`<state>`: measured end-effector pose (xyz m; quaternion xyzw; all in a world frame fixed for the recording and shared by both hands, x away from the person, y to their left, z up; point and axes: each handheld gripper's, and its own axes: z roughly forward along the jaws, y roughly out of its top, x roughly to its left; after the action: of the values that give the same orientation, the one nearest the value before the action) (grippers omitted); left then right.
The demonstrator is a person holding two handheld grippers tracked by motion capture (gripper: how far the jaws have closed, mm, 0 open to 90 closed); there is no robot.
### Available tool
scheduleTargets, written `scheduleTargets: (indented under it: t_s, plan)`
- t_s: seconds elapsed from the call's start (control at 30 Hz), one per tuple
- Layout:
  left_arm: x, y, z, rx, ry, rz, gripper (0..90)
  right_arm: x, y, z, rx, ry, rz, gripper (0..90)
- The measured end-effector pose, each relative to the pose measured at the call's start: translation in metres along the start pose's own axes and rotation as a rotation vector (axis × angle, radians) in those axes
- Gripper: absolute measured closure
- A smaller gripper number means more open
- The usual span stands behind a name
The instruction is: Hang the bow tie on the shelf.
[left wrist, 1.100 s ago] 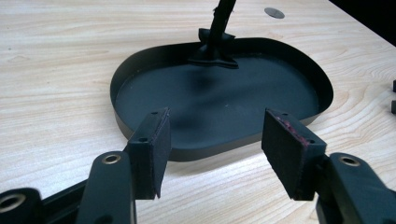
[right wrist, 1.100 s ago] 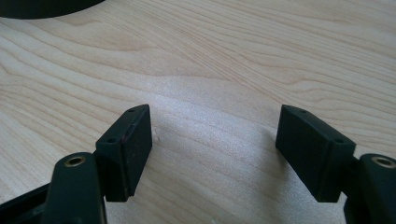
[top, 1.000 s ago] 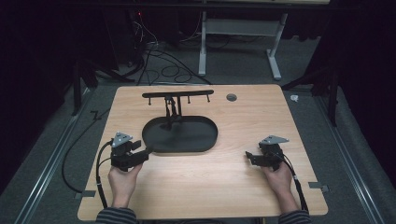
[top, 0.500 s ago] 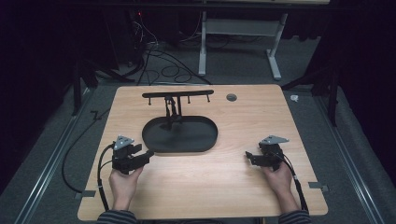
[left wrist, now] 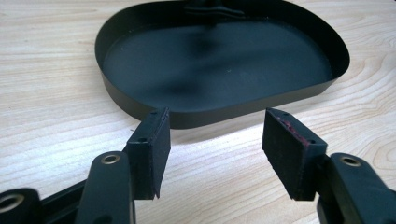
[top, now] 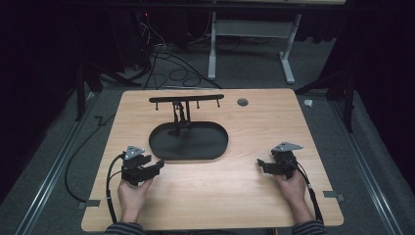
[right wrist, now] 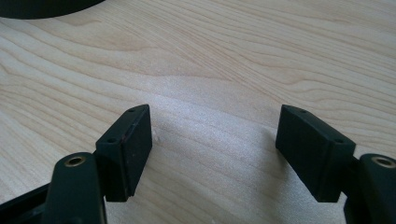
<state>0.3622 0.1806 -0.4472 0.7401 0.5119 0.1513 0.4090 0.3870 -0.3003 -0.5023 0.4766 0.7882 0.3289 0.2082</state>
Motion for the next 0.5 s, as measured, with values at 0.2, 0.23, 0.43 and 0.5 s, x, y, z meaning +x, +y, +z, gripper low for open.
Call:
scheduleTargets:
  t_s: [0.2,0.23,0.43,0.5]
  plan:
    - [-0.003,-0.006,0.005,0.013,-0.01,-0.006,42.3,0.0,0.0,0.0,0.0,0.0,0.0,28.1]
    - [-0.004,-0.008,0.006,0.02,-0.011,-0.002,42.3,0.0,0.0,0.0,0.0,0.0,0.0,28.1]
    - [-0.008,-0.013,0.011,0.031,-0.005,0.005,42.1,0.0,0.0,0.0,0.0,0.0,0.0,28.1]
    - [-0.01,-0.015,0.013,0.039,0.002,0.02,42.1,0.0,0.0,0.0,0.0,0.0,-0.002,28.1]
